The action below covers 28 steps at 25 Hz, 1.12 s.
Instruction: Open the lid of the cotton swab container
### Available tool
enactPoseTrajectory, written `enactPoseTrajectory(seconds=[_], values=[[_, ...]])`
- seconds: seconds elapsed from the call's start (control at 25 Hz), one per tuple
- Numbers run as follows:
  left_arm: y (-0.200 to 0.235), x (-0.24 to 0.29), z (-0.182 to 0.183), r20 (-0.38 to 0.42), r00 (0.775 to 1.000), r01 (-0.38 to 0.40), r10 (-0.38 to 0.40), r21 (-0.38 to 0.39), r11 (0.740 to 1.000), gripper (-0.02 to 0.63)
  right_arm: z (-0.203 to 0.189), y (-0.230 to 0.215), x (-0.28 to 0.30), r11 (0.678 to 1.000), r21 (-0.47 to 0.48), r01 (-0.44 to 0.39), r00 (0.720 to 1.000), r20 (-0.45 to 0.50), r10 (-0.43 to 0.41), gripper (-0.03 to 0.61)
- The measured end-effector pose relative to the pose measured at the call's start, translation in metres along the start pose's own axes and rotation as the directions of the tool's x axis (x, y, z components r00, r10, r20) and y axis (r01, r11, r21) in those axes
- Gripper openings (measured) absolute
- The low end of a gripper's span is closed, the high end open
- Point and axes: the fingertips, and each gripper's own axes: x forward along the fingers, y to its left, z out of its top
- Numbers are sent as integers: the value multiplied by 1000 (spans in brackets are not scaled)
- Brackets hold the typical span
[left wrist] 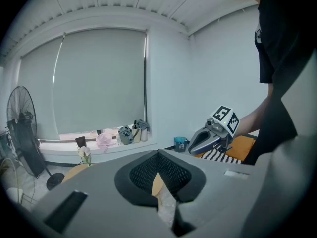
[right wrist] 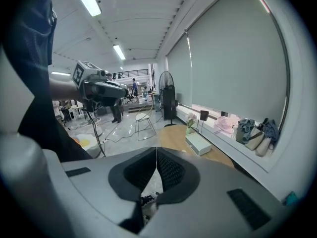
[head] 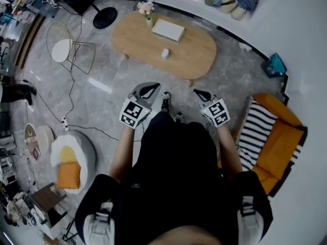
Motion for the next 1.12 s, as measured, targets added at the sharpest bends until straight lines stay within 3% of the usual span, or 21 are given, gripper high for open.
enactPoseTrajectory(seconds=[0.28,0.6,1.12], values=[[6,21,20,24,999,25,-25,23,999,0,-7,-18,-7,999,21,24,999,-31,-24,-3],[34,6,-12,-18,1000,-11,11,-33,999,0,10,-8,34,999,-12,-37,998,-55,36,-3],[109,10,-30,-3,1000,-31,31,-111,993,0,53,-18,111,992,-74,-98,990,-113,89,-3]])
